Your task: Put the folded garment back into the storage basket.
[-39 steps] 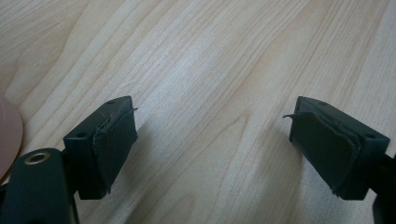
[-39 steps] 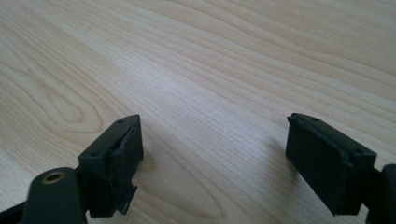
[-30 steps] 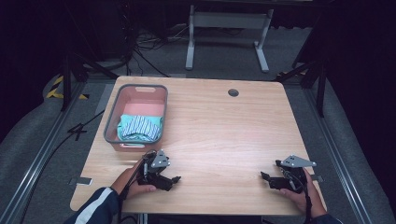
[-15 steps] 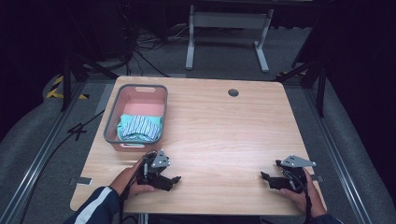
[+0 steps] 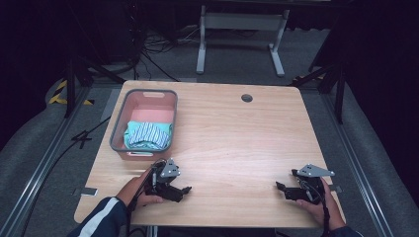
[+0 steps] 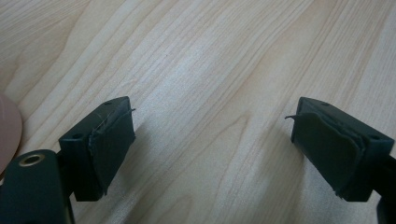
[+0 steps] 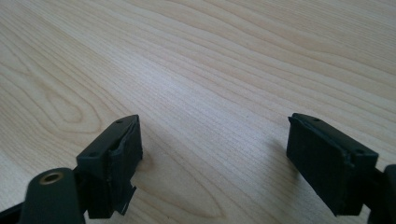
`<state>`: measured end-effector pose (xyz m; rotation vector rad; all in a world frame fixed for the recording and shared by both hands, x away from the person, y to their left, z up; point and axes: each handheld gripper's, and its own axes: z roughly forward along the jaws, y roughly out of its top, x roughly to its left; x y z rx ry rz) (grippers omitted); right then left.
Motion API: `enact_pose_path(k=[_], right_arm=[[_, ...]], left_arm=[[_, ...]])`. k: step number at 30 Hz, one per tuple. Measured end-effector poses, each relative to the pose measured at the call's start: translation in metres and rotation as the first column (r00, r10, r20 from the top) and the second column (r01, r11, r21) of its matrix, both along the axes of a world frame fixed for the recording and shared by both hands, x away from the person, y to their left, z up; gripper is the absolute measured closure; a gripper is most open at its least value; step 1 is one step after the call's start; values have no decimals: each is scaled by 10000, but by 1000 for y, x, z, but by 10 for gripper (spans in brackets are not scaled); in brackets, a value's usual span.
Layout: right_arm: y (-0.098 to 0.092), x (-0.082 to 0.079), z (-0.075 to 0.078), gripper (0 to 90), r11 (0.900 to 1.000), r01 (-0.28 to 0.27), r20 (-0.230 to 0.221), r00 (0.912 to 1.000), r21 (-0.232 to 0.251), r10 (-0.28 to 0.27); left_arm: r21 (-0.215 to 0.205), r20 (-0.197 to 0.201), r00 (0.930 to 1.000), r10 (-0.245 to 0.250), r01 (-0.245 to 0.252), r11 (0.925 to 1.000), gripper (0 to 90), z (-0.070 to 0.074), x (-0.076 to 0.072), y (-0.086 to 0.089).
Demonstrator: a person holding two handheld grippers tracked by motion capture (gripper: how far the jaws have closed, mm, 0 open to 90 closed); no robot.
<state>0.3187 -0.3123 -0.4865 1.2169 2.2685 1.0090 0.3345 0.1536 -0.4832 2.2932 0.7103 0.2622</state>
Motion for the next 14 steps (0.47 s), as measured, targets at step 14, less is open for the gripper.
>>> enact_pose_path(k=[14], right_arm=[[0,0,0,188,10000,4,-5,10000,-4,-4]], left_arm=[[-2,7,10000,5,-5,10000,126,0,0,-1]])
